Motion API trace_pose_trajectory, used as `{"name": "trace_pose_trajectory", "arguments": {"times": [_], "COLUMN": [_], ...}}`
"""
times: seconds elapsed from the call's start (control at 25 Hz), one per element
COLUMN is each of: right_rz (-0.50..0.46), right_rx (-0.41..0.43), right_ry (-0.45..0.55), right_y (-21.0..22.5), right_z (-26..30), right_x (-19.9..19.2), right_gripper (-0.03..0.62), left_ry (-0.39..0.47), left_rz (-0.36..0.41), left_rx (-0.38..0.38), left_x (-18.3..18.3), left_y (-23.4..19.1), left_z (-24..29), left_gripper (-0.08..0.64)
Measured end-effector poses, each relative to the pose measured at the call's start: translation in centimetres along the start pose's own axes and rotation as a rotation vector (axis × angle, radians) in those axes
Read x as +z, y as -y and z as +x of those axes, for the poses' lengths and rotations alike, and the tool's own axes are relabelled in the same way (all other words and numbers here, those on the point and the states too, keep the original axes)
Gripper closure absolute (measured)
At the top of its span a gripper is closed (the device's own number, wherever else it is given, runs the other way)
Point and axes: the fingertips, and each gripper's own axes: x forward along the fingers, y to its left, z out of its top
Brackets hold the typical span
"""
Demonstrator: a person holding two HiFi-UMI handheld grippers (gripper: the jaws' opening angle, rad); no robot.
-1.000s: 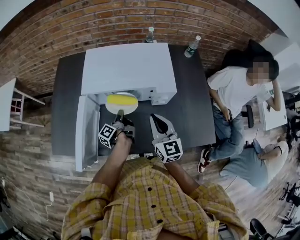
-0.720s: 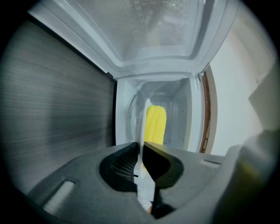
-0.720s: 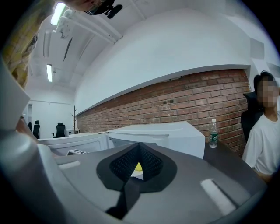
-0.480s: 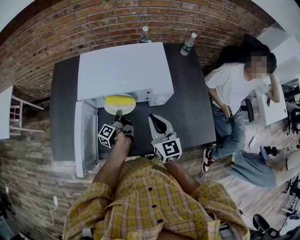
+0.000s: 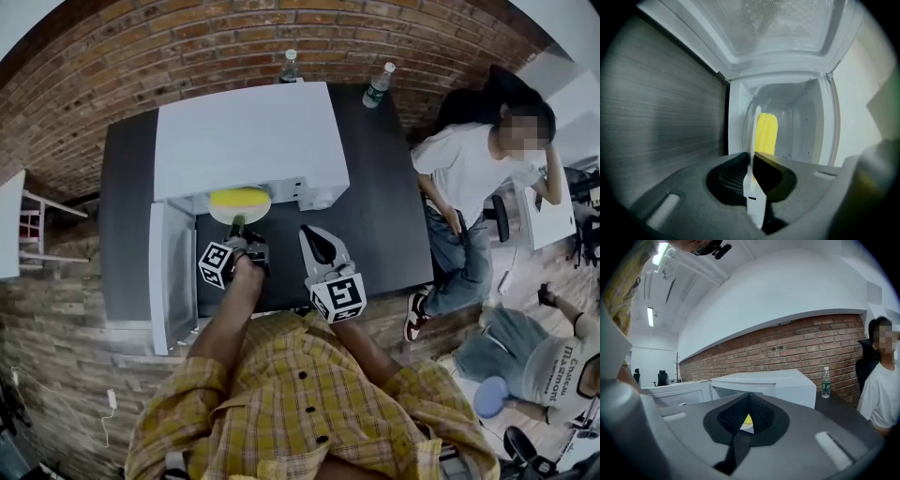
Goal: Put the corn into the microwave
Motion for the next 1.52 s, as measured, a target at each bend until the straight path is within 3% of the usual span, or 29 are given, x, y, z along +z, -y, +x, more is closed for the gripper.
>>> {"name": "trace_pose_trajectory", "arguments": {"times": [0.4, 1.32, 1.52], "right_rz": [-0.008, -0.007, -0.005], "right_rx": [0.021, 0.020, 0.025], "right_ry": [-0.012, -0.023, -0.031], "right_y": [-0.5, -0.1, -0.2], "right_z": [0.7, 0.7, 0.9], "right_x": [-0.4, -0.6, -0.7], "right_gripper": [0.595, 0.595, 0.594], "left_ry": [0.035, 0.022, 0.016], "left_rz": [-0.022, -0.005, -0.055], "left_rx": [0.015, 0.038, 0.053], "left_x": [0.6, 1.5, 1.5], "left_y": [-1.0, -1.0, -1.4], "left_z": [1.1, 3.2, 3.6], "left_gripper": [0.531, 0.535, 0.442]}}
